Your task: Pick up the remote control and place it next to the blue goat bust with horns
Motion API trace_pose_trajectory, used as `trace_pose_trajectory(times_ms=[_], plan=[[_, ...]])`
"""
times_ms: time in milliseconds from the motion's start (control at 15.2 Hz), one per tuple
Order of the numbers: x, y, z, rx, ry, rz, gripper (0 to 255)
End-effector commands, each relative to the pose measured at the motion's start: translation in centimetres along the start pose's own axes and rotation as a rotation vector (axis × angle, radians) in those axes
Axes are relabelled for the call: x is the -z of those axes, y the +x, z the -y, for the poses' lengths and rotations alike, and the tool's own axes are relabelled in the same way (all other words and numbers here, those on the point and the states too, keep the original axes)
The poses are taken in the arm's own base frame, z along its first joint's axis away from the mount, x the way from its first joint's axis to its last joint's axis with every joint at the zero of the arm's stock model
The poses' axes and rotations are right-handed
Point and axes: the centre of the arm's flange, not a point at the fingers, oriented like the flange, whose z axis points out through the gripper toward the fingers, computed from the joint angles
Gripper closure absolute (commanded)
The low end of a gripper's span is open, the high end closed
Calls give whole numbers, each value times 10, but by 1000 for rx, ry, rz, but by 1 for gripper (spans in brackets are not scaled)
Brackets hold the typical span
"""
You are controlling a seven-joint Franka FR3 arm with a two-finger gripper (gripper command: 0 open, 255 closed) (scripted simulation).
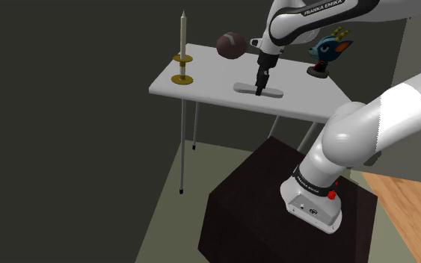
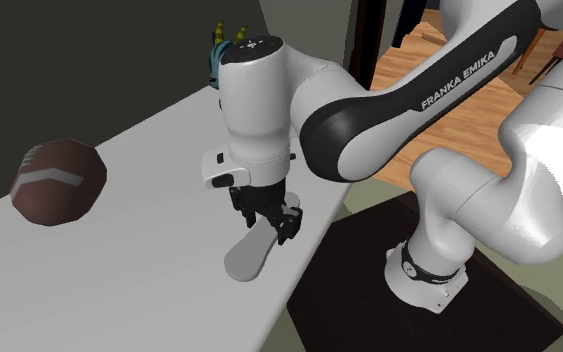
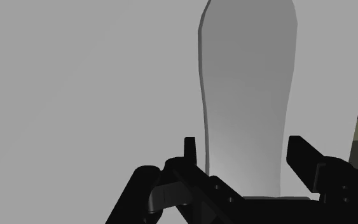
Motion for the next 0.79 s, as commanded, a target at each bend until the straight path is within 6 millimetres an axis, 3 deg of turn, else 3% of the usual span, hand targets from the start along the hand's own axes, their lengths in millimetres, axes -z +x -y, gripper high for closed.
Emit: trace_pose_trajectory(times_ms=[0,396,726], plan=[[0,0,0,0,0,0,255],[0,0,0,0,0,0,255],[26,0,0,0,0,0,255]])
